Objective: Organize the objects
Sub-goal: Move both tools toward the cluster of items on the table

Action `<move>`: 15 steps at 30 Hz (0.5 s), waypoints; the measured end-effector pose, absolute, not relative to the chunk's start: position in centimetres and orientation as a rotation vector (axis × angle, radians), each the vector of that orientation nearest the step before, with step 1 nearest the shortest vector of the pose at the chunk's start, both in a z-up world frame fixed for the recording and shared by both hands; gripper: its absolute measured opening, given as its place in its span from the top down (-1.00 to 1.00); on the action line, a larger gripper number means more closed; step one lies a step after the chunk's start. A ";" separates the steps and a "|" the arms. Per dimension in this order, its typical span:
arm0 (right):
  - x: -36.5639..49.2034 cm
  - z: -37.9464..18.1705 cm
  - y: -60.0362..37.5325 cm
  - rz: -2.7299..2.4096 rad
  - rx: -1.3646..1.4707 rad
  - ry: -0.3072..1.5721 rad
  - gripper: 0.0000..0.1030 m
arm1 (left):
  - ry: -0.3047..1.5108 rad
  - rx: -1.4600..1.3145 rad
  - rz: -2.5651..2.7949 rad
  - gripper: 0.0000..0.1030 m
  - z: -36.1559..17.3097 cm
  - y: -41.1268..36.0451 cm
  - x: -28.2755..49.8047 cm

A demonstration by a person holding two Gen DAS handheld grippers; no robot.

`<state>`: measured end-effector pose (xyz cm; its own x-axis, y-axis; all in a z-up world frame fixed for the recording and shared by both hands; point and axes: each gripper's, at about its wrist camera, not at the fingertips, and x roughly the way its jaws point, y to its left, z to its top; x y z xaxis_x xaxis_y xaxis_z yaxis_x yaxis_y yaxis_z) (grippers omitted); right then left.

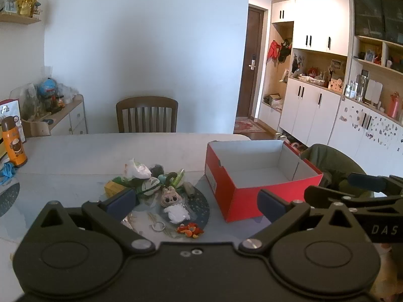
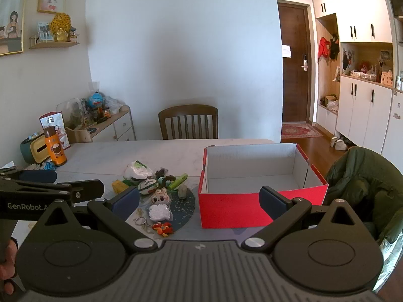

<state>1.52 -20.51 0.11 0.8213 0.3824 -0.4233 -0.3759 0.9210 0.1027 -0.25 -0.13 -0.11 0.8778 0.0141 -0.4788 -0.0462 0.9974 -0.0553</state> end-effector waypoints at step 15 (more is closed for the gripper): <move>1.5 -0.1 -21.1 0.423 0.019 0.464 -0.98 | 0.492 -0.054 0.045 -0.99 0.2 -0.3 -0.3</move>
<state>1.55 -21.09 -0.11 0.8093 0.4001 -0.4300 -0.3915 0.9132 0.1129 -0.26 -0.32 0.21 0.8802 0.0302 -0.4736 -0.0561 0.9976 -0.0406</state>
